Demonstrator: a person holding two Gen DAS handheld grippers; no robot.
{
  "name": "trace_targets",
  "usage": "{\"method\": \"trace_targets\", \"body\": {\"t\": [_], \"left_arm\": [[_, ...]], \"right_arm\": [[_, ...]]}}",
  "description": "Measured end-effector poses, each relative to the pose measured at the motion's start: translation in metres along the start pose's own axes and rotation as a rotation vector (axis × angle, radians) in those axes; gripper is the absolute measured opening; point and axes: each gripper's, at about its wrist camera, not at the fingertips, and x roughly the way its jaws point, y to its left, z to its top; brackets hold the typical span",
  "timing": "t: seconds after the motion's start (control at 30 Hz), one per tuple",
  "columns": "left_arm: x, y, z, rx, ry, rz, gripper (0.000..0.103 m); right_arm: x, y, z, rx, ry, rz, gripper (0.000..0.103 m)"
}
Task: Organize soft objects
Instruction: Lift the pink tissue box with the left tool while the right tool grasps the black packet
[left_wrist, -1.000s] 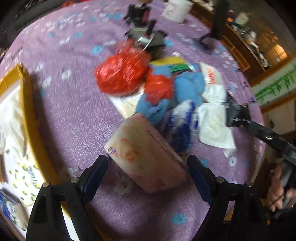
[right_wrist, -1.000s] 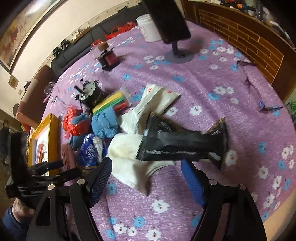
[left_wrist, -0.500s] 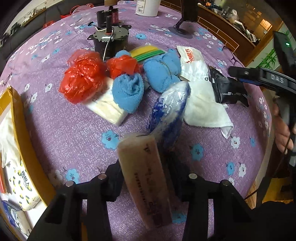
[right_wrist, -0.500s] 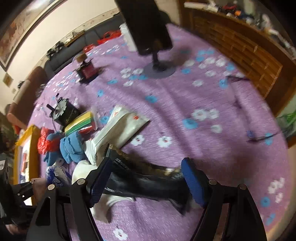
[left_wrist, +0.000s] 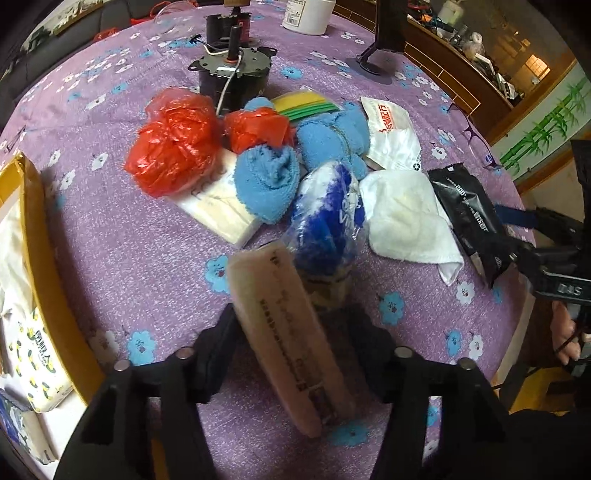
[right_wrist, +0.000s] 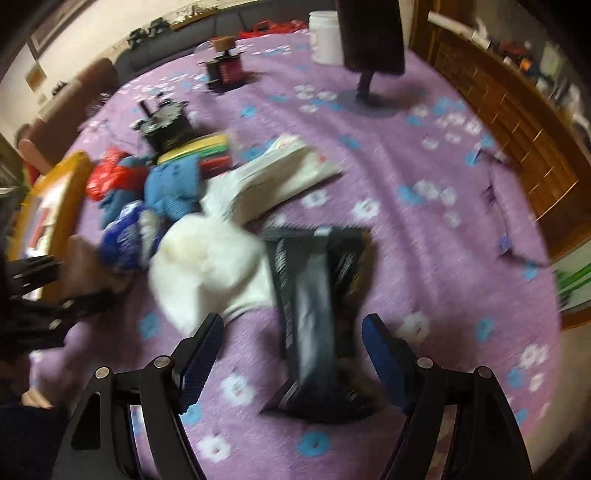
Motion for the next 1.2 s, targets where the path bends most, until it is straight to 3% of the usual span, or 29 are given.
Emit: {"method": "trace_targets", "body": {"t": [0.07,0.13,0.17,0.2,0.23,0.3,0.4,0.73,1.2], "left_arm": [[0.002,-0.002,0.002,-0.002,0.011,-0.006,0.072],[0.003,-0.003,0.005,-0.008,-0.003,-0.012,0.071],[0.003,-0.002,0.005,-0.009,-0.012,-0.012,0.066],[0.002,0.0,0.005,-0.005,-0.019,0.007,0.049],[0.0,0.003,0.004,0.0,-0.024,0.024,0.037],[-0.001,0.01,0.003,-0.024,-0.024,0.004,0.026],[-0.006,0.019,-0.001,-0.057,-0.03,-0.007,0.022],[-0.035,0.014,-0.006,-0.027,-0.117,-0.049,0.022],[-0.077,0.057,-0.03,-0.103,-0.2,-0.033,0.022]], "right_arm": [[0.004,-0.003,0.007,0.026,0.0,-0.04,0.081],[0.009,-0.006,0.01,0.059,0.005,-0.052,0.081],[0.013,-0.007,0.009,0.074,0.022,-0.046,0.075],[0.017,-0.007,0.008,0.081,0.031,-0.038,0.049],[0.021,-0.007,0.005,0.087,0.047,-0.035,0.037],[0.02,-0.007,0.001,0.108,0.031,-0.04,0.034],[0.014,-0.01,-0.001,0.156,0.021,-0.023,0.028],[-0.016,0.008,0.001,0.221,-0.067,0.063,0.027],[-0.029,0.095,0.02,0.074,-0.074,0.176,0.027]]}}
